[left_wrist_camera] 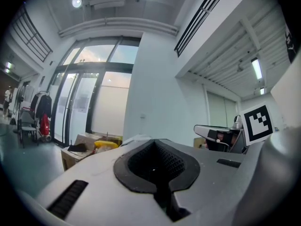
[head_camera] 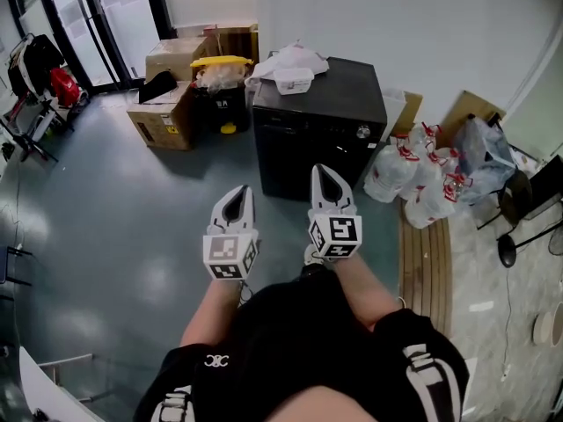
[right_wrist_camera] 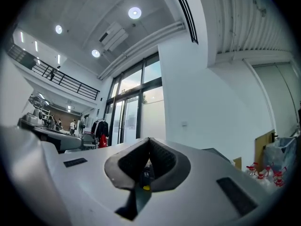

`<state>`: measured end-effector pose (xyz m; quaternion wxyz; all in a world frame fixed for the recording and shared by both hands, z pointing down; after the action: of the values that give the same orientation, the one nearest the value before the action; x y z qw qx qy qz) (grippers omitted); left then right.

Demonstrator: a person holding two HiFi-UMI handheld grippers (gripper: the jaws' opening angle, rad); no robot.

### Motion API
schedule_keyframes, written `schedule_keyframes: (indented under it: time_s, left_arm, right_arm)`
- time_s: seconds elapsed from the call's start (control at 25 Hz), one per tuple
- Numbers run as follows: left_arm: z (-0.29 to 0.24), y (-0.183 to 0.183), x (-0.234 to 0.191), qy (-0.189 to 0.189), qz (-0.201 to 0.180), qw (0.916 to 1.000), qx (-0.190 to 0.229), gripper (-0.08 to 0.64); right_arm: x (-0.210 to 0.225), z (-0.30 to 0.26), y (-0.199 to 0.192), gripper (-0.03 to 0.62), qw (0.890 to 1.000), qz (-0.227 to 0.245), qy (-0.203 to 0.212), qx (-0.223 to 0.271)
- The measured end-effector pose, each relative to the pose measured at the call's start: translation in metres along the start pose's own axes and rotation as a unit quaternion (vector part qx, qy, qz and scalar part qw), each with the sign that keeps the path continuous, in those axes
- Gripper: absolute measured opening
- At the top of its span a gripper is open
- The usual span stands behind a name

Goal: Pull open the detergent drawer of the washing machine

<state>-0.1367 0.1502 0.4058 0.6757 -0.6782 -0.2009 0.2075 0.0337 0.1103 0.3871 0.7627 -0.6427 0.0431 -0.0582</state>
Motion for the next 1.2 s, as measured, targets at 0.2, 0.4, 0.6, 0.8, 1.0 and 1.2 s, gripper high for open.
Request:
schedule_keyframes:
  time_s: [0.2,0.4,0.6,0.8,1.0,1.2]
  left_arm:
    - [-0.064,-0.001,-0.016,0.004,-0.003,0.9999,-0.009,0.002]
    - [-0.125,-0.013,-0.035,0.016,0.010,0.9995,-0.024,0.002]
    - [-0.185,-0.011,-0.048,0.024,0.014,0.9988,-0.040,0.002]
    - [-0.252,-0.008,-0.068,0.038,0.019,0.9975,-0.056,0.002]
    - [-0.321,-0.005,-0.083,0.050,0.020,0.9963,-0.068,0.002]
    - [-0.374,0.008,-0.087,0.051,0.010,0.9969,-0.059,0.002]
  right_arm:
    - [0.026,-0.066,-0.011,0.003,1.000,0.007,0.012,-0.007]
    - [0.050,-0.121,-0.033,0.003,0.999,0.007,0.023,-0.025]
    - [0.078,-0.175,-0.047,0.003,0.999,0.007,0.035,-0.041]
    - [0.106,-0.238,-0.055,0.003,0.997,-0.002,0.057,-0.049]
    - [0.135,-0.297,-0.060,0.003,0.995,-0.006,0.078,-0.056]
    - [0.154,-0.338,-0.067,0.003,0.993,-0.006,0.105,-0.059]
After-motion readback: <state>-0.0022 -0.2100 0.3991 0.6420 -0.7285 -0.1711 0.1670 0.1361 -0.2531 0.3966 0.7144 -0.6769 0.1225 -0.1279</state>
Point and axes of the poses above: the fingertips, and each gripper's own axes: z backward along the fingers, x to its right, y out of its top, the point moved 2 cm from there along z, backward along the fingers, and after that the axes turned 13 degrees about -y, right-handed, at the moved point
